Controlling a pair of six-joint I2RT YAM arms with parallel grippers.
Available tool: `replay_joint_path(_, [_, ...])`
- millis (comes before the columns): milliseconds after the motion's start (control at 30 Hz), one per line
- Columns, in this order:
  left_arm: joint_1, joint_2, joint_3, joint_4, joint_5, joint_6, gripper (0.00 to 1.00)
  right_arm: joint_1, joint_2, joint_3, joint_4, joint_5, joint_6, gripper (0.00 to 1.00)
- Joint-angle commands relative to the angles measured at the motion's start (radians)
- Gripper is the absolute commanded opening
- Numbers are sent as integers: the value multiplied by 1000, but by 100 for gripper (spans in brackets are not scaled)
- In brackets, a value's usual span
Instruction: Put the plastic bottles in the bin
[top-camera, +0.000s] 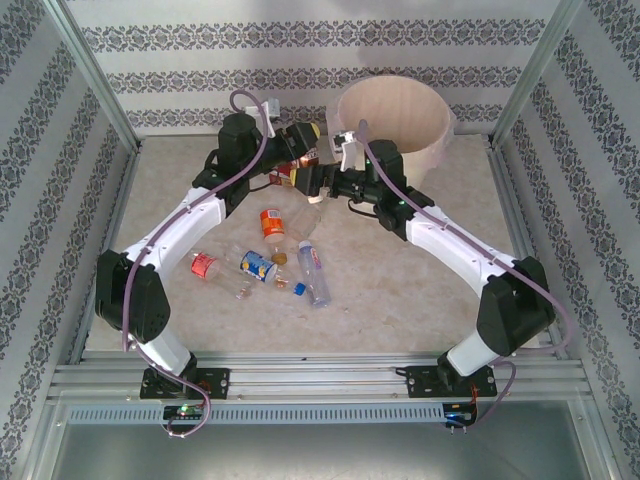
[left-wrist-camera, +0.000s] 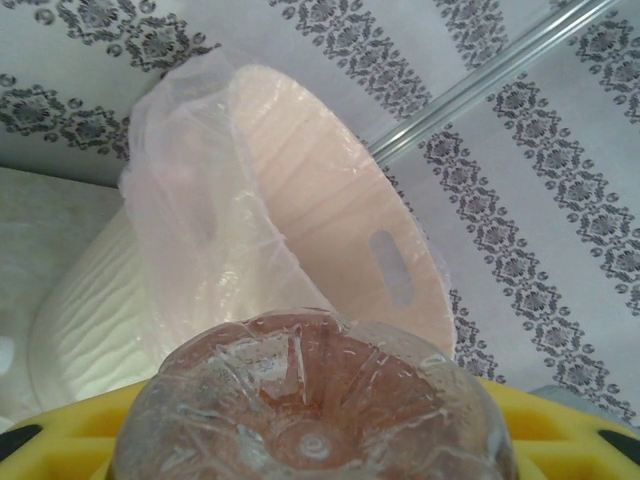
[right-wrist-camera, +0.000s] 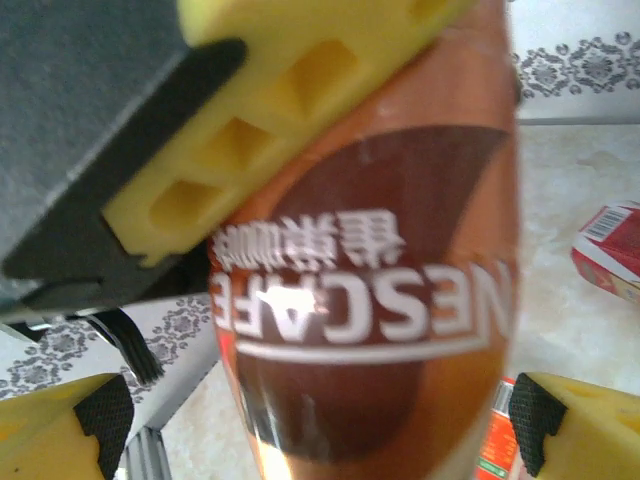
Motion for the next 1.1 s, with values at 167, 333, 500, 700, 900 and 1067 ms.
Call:
replay_joint_path(167, [-9, -38, -19, 111, 33, -64, 51, 10, 4, 35, 63, -10, 4, 63])
replay_joint_path(333, [-12, -40, -18, 109, 44, -67, 52, 10, -5, 39, 32, -11, -29, 51])
replay_joint_path(500, [-10, -50, -26, 106, 49, -67, 64, 10, -17, 41, 25, -2, -45, 45])
replay_joint_path(700, [-9, -82, -20, 117, 102, -26, 92, 9, -36, 56, -60, 45, -111, 42])
replay_joint_path(900, [-9, -170, -23, 75, 91, 67, 100, -7, -67, 70, -133, 89, -161, 41])
replay_joint_path(1067, [-9, -276, -79, 6, -48, 159, 100, -39, -99, 84, -185, 130, -204, 41])
